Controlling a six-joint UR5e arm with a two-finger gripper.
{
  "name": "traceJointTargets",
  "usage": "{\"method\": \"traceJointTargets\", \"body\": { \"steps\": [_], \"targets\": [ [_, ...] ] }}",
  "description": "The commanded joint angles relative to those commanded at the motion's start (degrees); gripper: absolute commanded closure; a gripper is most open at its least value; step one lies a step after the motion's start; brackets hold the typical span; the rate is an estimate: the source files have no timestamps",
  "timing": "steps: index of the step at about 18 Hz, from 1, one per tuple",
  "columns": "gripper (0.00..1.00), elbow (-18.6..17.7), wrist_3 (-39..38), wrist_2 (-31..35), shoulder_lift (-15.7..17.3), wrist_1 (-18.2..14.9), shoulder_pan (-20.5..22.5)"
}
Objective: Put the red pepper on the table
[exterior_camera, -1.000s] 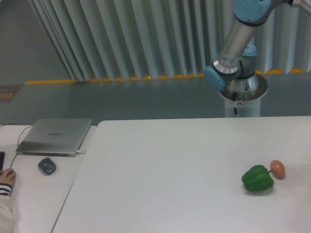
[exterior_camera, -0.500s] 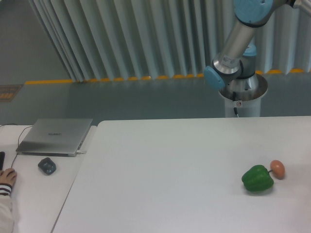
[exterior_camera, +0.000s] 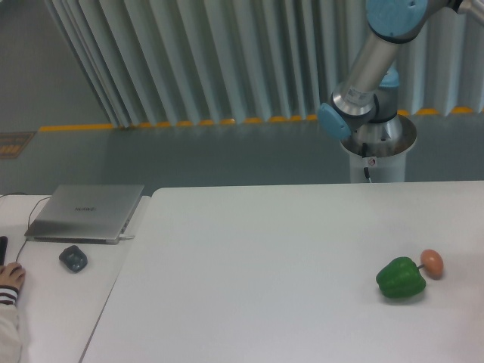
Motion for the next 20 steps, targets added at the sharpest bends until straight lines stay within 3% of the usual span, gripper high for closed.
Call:
{"method": "traceJointTargets", "body": {
  "steps": [7,8,14,20],
  "targets": [
    [0.0,0.3,-0.2,0.1,-0.2,0.0,-0.1],
    [0.06,0.3,-0.2,0.1,-0.2,0.0,-0.1],
    [0.19,0.9,-0.8,0.1,-0.4,-0.1,-0.2],
    [0.19,2.7,-1.3,0.6,0.7,-1.0,-1.2]
  ]
}}
